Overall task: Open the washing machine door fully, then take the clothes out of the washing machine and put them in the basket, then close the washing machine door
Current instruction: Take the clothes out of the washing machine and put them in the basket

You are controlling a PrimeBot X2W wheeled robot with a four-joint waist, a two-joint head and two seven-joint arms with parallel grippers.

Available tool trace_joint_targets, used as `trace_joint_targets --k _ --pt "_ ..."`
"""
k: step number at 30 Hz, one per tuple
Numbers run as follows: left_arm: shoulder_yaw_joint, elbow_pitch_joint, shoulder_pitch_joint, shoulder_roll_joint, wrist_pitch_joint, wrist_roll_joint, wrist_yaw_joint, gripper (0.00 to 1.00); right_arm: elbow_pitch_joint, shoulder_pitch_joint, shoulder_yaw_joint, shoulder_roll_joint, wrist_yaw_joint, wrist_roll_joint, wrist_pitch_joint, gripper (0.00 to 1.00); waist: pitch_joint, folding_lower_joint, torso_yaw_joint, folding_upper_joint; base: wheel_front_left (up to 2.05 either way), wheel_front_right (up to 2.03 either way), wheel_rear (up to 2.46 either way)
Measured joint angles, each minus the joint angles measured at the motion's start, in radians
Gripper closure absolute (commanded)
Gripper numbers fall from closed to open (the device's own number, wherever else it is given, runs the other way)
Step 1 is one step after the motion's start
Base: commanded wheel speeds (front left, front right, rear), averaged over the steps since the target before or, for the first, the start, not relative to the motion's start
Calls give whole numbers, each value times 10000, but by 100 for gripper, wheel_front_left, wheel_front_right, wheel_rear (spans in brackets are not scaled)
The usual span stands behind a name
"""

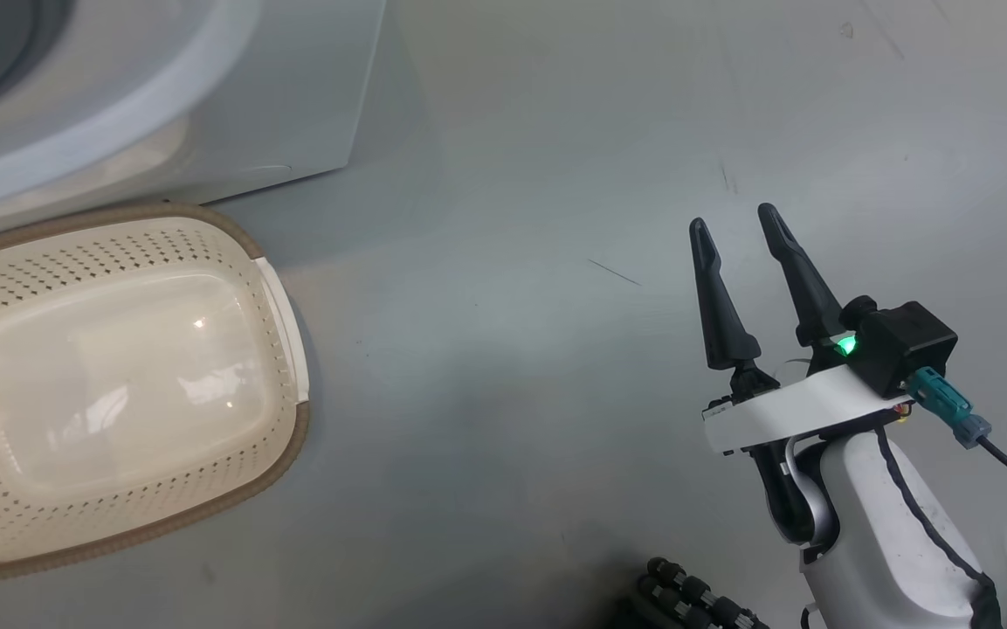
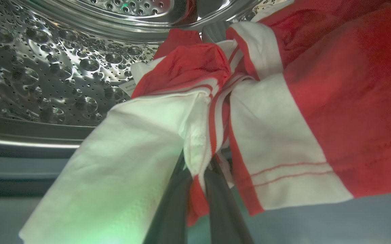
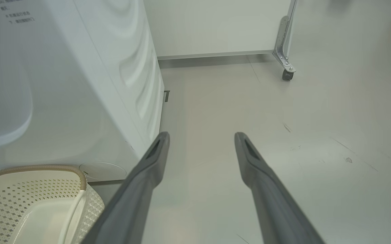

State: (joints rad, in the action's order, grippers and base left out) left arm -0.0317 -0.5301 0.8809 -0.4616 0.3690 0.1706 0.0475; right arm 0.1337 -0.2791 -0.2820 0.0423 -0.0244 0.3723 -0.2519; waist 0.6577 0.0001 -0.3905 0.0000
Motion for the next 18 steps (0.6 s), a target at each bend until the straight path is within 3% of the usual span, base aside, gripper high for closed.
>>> trace_joint_targets --k 8,18 --pt "21 -802 -447 445 -1260 416 -267 100 69 -152 286 2 2 -171 0 0 -555 0 279 0 0 0 0" --pt "-349 -1471 -1533 1432 -2746 583 -671 100 466 61 621 194 -10 -462 0 0 -1628 -1 888 0 0 0 0"
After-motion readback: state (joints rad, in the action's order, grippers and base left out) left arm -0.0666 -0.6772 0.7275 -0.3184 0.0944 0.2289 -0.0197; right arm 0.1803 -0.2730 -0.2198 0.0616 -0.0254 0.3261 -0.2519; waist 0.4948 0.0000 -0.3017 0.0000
